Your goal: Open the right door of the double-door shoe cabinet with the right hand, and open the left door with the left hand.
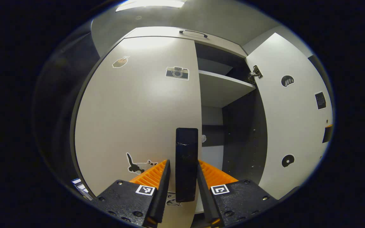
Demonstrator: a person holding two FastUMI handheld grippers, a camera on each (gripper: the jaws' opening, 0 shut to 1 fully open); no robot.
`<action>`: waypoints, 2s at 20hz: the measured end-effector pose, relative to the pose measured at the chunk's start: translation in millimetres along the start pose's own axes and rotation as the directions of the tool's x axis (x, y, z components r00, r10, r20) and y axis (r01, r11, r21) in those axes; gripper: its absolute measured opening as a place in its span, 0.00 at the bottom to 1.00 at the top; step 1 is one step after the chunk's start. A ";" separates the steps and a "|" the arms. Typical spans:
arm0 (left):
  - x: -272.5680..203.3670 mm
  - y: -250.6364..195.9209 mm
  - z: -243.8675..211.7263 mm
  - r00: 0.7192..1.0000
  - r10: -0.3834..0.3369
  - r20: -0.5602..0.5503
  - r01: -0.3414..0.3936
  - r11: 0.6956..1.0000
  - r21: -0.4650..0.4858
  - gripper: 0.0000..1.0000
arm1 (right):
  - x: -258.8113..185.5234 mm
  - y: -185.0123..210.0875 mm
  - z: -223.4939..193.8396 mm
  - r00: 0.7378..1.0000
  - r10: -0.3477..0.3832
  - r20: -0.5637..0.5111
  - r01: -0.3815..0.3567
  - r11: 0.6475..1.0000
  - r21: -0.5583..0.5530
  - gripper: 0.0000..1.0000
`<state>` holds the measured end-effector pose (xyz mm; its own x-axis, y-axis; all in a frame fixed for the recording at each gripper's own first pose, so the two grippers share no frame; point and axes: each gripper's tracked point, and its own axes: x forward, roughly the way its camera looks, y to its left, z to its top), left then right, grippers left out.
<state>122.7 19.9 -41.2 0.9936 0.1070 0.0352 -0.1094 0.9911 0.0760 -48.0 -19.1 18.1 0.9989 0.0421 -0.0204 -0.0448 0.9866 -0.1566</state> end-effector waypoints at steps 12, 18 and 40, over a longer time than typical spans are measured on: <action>-3.9 -1.4 -0.1 0.999 0.009 -0.036 -0.008 1.000 0.019 0.22 | -4.0 -12.6 -1.8 1.000 0.015 -0.007 -0.015 1.000 -0.014 0.96; -41.9 -1.5 9.7 0.998 -0.006 -0.055 0.006 1.000 -0.006 0.21 | -16.8 -4.5 4.9 0.998 0.066 0.015 -0.066 0.998 -0.015 0.96; -151.4 43.5 40.4 0.993 0.079 -0.083 -0.079 0.997 0.004 0.20 | -33.3 73.2 23.8 0.953 0.294 0.070 -0.295 0.955 0.013 0.96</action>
<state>-33.5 43.7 -3.0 0.9806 0.1914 -0.0413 -0.1879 0.9792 0.0765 -84.3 55.5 30.8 0.9402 0.3407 0.0033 -0.3374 0.9323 -0.1306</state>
